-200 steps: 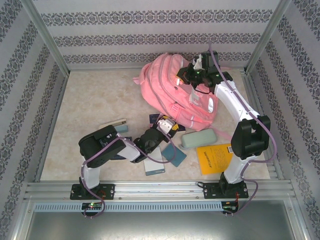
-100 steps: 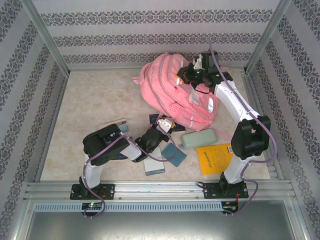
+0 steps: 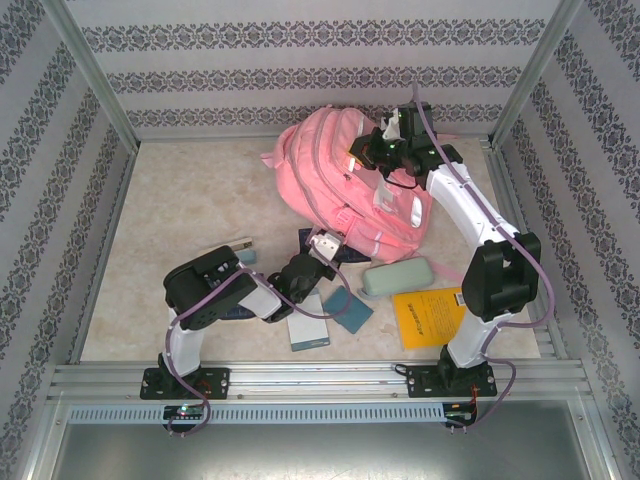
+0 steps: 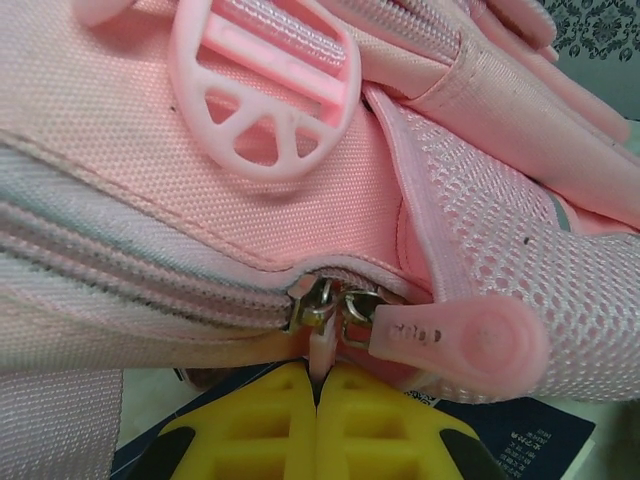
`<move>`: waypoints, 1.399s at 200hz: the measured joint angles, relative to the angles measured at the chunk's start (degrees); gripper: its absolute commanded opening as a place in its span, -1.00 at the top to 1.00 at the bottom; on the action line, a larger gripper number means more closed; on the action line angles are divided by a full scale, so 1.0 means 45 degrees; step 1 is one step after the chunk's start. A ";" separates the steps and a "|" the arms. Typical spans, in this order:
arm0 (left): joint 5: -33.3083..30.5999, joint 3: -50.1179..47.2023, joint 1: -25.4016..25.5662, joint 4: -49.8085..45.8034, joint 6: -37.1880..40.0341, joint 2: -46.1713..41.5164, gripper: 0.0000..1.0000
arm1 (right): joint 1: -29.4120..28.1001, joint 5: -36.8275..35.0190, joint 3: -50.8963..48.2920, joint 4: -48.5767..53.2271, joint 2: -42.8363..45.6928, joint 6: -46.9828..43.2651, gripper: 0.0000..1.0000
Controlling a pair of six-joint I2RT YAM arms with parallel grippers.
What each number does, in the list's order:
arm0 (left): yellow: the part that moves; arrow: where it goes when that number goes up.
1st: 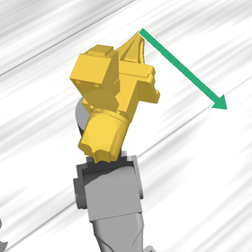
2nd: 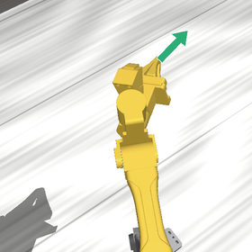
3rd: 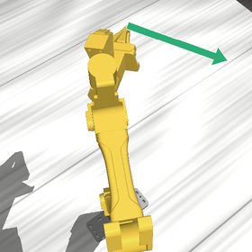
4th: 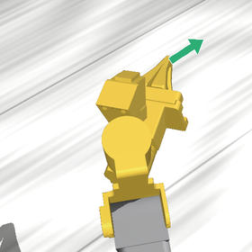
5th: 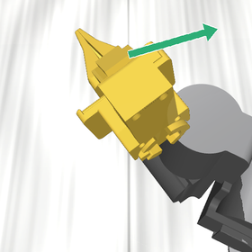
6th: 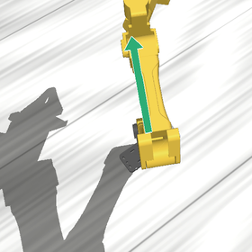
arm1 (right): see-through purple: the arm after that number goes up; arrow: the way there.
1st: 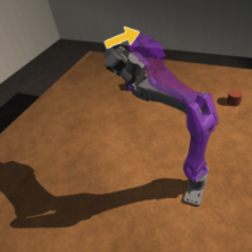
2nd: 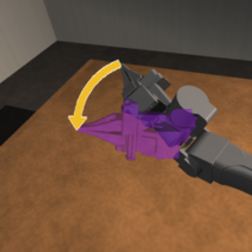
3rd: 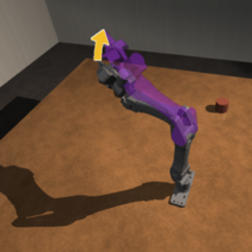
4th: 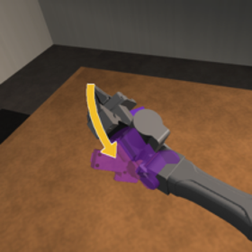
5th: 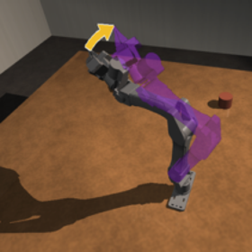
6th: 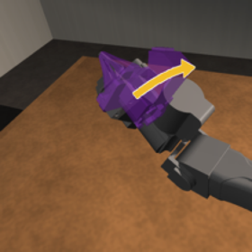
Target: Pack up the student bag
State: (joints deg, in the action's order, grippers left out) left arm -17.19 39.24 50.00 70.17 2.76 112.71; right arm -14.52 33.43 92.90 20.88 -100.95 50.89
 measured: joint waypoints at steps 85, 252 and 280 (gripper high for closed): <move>0.0121 -0.0986 -0.0117 -0.0291 -0.0092 -0.1316 1.00 | -0.0457 -0.1486 0.0583 0.1603 0.0019 -0.2681 1.00; 0.0840 0.0136 -0.0121 -0.6033 -0.3118 -0.3852 -0.11 | -0.0704 -0.2380 0.0593 0.2968 0.0044 -0.2098 1.00; 0.0204 0.0146 0.0665 -0.6081 -0.3351 -0.3497 -0.10 | -0.0748 -0.2569 0.0593 0.2968 0.0044 -0.1486 1.00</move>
State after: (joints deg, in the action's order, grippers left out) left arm -16.27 39.90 52.99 42.81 -12.32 96.97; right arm -17.89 21.87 95.57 34.24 -100.75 44.21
